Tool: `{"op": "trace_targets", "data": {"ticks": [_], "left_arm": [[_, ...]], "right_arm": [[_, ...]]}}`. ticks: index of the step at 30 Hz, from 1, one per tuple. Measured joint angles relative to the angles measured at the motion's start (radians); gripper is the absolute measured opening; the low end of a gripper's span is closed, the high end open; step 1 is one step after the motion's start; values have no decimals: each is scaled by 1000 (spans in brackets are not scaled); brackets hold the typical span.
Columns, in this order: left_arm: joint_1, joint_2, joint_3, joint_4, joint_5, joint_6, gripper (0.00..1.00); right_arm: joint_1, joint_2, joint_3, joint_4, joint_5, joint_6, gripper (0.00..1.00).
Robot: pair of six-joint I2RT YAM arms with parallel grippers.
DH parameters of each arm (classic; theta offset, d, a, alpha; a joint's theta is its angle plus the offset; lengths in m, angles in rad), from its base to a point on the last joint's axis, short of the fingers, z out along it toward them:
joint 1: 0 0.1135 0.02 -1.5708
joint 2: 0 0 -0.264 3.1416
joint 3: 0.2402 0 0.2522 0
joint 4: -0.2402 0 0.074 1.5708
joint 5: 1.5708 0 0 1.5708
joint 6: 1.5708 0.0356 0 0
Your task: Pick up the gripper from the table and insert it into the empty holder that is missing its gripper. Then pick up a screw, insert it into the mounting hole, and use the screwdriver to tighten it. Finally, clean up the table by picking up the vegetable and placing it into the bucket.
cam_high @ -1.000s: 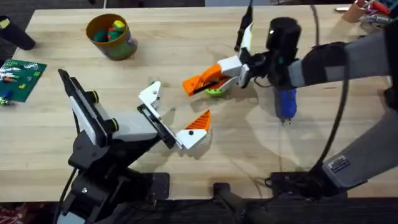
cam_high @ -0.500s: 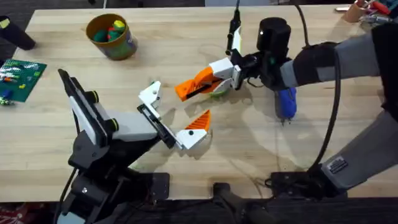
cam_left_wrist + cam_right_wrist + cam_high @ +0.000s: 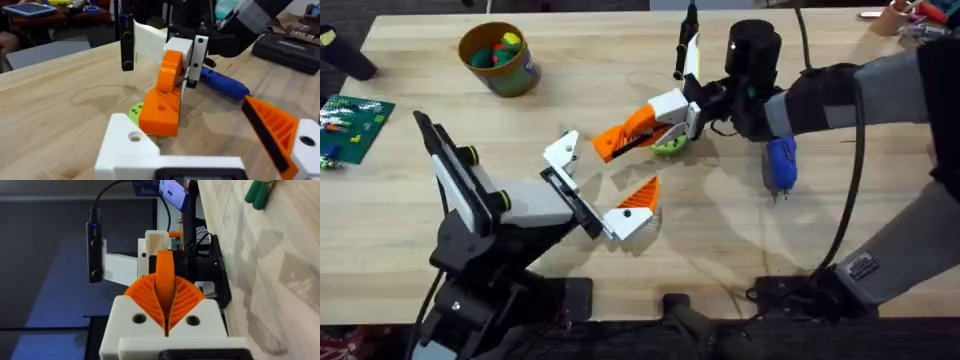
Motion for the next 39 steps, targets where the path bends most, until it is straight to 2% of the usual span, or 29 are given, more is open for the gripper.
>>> {"op": "trace_targets", "data": {"ticks": [8,39], "left_arm": [[0,0,0,0,0,0,986],[0,0,0,0,0,0,986]], "right_arm": [[19,0,0,2,0,-43,34],[45,-19,21,-7,0,-42,35]]}}
